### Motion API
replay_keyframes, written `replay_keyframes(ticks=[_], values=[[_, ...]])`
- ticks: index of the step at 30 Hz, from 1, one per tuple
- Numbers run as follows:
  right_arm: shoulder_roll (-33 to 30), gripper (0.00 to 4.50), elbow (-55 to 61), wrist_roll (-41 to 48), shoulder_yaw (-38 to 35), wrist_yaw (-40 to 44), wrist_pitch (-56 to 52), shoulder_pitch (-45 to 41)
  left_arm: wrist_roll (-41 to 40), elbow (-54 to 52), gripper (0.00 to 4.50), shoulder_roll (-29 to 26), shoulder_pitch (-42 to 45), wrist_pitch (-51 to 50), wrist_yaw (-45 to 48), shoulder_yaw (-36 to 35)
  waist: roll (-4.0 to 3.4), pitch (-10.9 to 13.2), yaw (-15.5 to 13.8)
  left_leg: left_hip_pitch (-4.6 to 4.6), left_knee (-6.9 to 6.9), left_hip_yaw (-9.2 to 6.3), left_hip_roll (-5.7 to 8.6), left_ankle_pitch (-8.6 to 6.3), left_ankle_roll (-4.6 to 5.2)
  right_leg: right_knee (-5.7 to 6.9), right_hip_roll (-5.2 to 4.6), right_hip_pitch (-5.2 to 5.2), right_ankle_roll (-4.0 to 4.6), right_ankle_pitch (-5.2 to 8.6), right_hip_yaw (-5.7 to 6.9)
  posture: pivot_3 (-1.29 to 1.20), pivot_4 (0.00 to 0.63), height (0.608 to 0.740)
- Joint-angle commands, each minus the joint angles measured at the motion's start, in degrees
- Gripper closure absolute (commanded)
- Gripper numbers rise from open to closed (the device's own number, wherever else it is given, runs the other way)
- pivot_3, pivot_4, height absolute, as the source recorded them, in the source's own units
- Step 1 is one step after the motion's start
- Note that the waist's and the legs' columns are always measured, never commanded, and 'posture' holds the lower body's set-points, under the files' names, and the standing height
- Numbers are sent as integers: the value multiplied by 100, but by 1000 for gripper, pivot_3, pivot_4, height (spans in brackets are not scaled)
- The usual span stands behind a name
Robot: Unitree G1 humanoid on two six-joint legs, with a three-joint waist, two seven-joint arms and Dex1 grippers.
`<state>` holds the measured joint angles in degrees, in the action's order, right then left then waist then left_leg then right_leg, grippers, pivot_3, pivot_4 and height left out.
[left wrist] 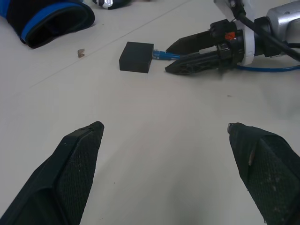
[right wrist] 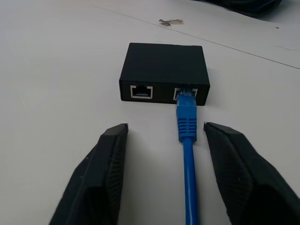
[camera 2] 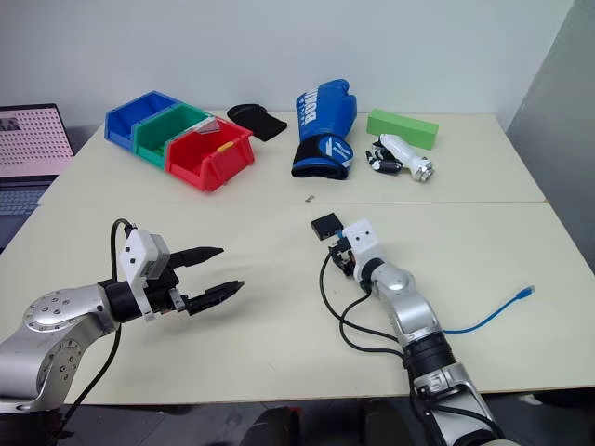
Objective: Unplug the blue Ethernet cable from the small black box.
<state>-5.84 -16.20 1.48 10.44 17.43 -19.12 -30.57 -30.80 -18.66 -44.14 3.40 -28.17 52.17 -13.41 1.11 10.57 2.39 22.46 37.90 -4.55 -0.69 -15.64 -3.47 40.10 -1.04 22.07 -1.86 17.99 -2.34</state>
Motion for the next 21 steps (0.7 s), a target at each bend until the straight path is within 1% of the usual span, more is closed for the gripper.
replay_keyframes(ticks=[1, 4, 7, 8, 11, 13, 16, 18, 21], values=[[-14, 2850, -87, 2, -178, -65, -10, -81, -169, -180, 0, -21, 25, 29, 64, -130, 0, 0, 1, 0, 0, 0, 0, 0, 0, 0, 0, 0, 0, 0, 0, 0, 150, 740], [-110, 3635, -30, -24, -168, 36, 26, -42, -332, -180, 0, 2, 55, -46, 72, -177, 0, 0, -1, 0, 1, 0, 1, 0, 0, 0, 0, 0, 0, 0, 0, 0, 150, 740], [-275, 4302, 96, -69, -80, 250, 179, -31, -508, -148, 0, 15, 114, -194, 12, -234, 0, 0, -14, 1, 1, -1, 2, 0, 0, 0, 0, 0, 0, 0, 1, 0, 150, 740], [-406, 4394, 215, -104, 35, 497, 378, -25, -523, -105, 0, 2, 142, -261, -23, -214, 0, 0, -21, 1, 1, -1, 3, 0, 0, 0, -1, -1, 0, 0, 2, 0, 150, 740], [-807, 4397, 674, -24, 337, 1395, 921, 14, -614, 44, 0, 15, 171, -446, -59, -172, -1, 1, -34, 3, 1, 1, 6, 0, 1, -4, -2, 0, 0, 0, 0, 0, 150, 740], [-1145, 4397, 916, -67, 542, 1942, 1470, 9, -765, 167, 0, 72, 216, -650, -121, -212, -2, 2, -17, 4, -1, 2, 4, -1, 1, -5, -2, 3, 0, 0, -1, 0, 150, 740], [-1640, 4400, 1167, -206, 782, 2642, 2528, -112, -1305, 327, 0, 193, 359, -1217, -160, -291, -3, 2, -3, 5, -1, -1, 0, -1, 1, -5, -1, 4, 0, 0, 3, 0, 150, 740], [-1888, 4401, 1215, -261, 908, 3017, 3211, -267, -1671, 401, 0, 297, 503, -1592, -196, -286, -3, 2, 0, 6, 0, -1, 0, -1, 1, -4, -1, 4, 0, 0, 3, 0, 150, 740], [-2020, 4401, 1176, -290, 994, 3325, 3800, -470, -1970, 418, 0, 463, 682, -1881, -293, -235, -2, 2, 15, 5, 2, -3, -1, 0, 1, -2, -1, 2, 0, 0, 4, 0, 150, 740]])
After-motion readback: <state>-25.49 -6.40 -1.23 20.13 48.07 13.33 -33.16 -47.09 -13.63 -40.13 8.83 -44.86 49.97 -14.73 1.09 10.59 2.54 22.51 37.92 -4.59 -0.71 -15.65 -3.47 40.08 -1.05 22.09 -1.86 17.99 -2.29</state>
